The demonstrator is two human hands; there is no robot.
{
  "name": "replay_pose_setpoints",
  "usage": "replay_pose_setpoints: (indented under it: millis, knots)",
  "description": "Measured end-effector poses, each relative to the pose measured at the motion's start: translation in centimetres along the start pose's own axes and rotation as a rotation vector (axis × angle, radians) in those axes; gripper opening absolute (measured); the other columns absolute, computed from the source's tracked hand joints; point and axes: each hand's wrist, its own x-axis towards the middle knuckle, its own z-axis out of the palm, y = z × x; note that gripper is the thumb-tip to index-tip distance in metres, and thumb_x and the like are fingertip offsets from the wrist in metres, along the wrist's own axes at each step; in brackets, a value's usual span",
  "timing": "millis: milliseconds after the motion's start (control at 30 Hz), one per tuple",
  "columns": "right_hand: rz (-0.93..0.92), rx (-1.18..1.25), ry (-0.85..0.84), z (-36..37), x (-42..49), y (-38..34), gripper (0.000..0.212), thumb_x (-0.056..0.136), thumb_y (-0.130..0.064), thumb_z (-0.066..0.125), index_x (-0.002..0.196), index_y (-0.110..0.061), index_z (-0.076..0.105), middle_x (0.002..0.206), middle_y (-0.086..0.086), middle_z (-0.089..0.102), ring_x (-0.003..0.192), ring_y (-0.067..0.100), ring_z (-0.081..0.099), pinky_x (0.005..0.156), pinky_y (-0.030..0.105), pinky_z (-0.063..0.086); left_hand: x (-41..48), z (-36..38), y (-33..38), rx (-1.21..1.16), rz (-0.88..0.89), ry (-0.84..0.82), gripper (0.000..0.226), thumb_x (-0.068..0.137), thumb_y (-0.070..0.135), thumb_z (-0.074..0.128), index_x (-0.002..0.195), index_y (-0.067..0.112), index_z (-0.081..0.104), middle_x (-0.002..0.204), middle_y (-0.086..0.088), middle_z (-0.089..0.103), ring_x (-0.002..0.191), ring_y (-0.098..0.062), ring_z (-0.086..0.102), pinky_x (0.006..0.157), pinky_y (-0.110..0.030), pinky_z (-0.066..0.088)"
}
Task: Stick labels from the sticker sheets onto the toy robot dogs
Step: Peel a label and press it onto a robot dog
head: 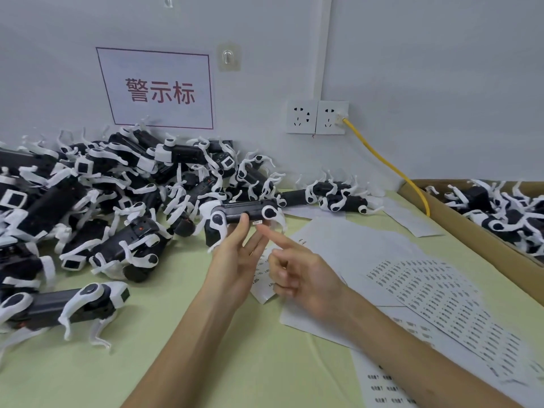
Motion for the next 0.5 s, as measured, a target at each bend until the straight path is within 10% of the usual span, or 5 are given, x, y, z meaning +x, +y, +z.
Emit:
replay_pose_setpoints:
  millis: [500]
  knots:
    - [-0.028, 0.087, -0.049, -0.98, 0.57, 0.23, 0.049, 0.091, -0.025, 0.054, 0.137, -0.039, 0.063, 0.066, -0.002, 0.039, 0.055, 0.014, 0.022, 0.05, 0.024, 0.029, -0.5, 0.59, -0.22, -0.015, -0.002, -0.012, 0.019, 0.094, 0.023, 0.065, 0.109, 0.012, 0.067, 0.132, -0.017, 0.069, 0.127, -0.025, 0.065, 0.121, -0.043, 0.036]
